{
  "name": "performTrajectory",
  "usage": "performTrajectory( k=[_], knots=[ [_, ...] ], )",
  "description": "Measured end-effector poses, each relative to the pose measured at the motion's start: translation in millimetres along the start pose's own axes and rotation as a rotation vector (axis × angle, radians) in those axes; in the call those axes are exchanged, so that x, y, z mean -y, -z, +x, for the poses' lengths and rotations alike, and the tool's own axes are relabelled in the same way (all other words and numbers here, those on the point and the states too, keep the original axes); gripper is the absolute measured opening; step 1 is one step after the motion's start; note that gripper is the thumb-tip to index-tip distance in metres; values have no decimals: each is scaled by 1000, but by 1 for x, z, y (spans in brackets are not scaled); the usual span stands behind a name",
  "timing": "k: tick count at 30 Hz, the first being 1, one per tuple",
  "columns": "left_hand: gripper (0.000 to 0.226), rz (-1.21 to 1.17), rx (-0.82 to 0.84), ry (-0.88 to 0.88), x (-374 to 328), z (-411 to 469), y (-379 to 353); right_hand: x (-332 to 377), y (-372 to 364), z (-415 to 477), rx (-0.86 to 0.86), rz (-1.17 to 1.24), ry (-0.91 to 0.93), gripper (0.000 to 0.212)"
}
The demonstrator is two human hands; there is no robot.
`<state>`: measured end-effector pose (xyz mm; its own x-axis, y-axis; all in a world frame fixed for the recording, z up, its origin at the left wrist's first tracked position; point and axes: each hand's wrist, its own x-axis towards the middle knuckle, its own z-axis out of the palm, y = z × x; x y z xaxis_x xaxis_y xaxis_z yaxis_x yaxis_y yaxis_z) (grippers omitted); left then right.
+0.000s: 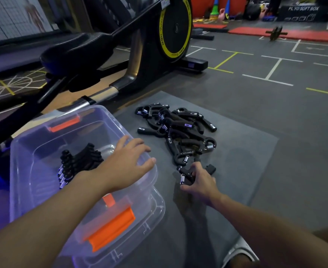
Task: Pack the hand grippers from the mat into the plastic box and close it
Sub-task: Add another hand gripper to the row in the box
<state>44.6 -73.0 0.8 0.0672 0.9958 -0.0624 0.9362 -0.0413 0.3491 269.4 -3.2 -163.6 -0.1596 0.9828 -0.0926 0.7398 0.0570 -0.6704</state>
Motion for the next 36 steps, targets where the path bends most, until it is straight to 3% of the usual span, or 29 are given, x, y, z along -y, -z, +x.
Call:
performTrajectory(
  k=[9, 17, 22, 25, 27, 31, 36],
  knots=[
    [50, 32, -18, -110, 0, -21, 23, 52, 38, -2, -96, 251, 37, 71],
    [27, -166, -217, -48, 8, -47, 60, 142, 91, -22, -148, 323, 318, 61],
    [32, -282, -386, -42, 12, -59, 89, 200, 108, -46, -53, 224, 552, 66],
    [23, -341, -470, -35, 18, -69, 103, 226, 111, -59, -4, 160, 673, 67],
    [17, -394, -501, -9, 28, -76, 111, 240, 106, -64, 23, 164, 732, 67],
    [28, -546, -479, 49, 47, -86, 122, 259, 86, -65, 41, 230, 787, 68],
    [3, -598, -540, 128, 62, -89, 123, 269, 56, -61, 147, 205, 875, 68]
  ],
)
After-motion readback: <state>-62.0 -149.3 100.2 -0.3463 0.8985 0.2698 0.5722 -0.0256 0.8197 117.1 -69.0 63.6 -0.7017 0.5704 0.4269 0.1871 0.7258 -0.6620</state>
